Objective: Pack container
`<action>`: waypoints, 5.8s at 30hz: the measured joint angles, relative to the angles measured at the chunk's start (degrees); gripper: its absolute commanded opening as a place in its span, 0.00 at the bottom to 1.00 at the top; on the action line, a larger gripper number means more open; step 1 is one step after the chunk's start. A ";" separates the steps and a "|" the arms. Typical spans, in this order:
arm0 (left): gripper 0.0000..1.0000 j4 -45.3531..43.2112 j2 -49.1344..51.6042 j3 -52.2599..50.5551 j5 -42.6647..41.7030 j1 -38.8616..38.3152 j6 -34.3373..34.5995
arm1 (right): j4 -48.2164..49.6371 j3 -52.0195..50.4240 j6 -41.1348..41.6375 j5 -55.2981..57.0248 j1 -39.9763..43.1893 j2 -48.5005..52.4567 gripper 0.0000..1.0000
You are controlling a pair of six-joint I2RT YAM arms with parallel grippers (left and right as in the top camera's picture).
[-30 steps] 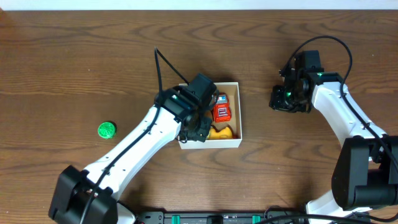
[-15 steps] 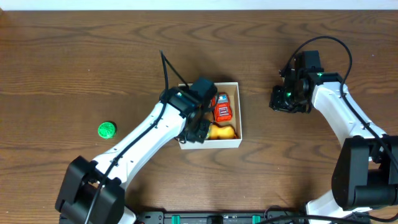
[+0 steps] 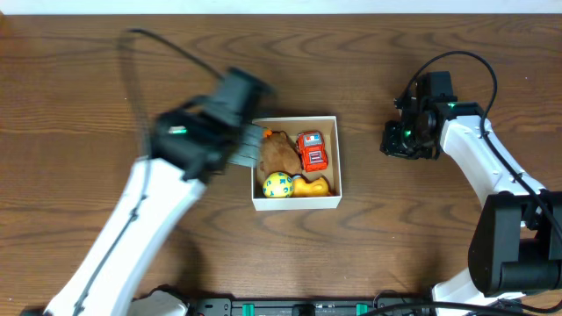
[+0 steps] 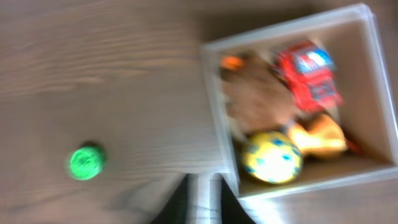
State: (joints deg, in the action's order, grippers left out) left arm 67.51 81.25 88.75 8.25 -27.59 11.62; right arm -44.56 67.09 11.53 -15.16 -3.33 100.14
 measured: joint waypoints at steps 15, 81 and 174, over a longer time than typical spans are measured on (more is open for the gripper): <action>0.90 -0.11 0.00 -5.25 -9.86 43.30 1.68 | -0.22 0.00 0.00 0.07 0.00 0.00 0.25; 0.28 -4.76 12.52 6.29 -15.58 12.59 0.63 | -0.15 0.00 0.00 0.22 0.00 0.00 0.25; 0.98 -16.63 -50.18 -43.41 -13.49 26.99 -4.13 | 5.14 -36.83 9.11 30.21 -7.58 -61.18 0.99</action>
State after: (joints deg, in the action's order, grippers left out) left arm 50.87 31.07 45.34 -5.23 -0.60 7.49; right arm -39.42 30.26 20.64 15.05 -10.92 38.96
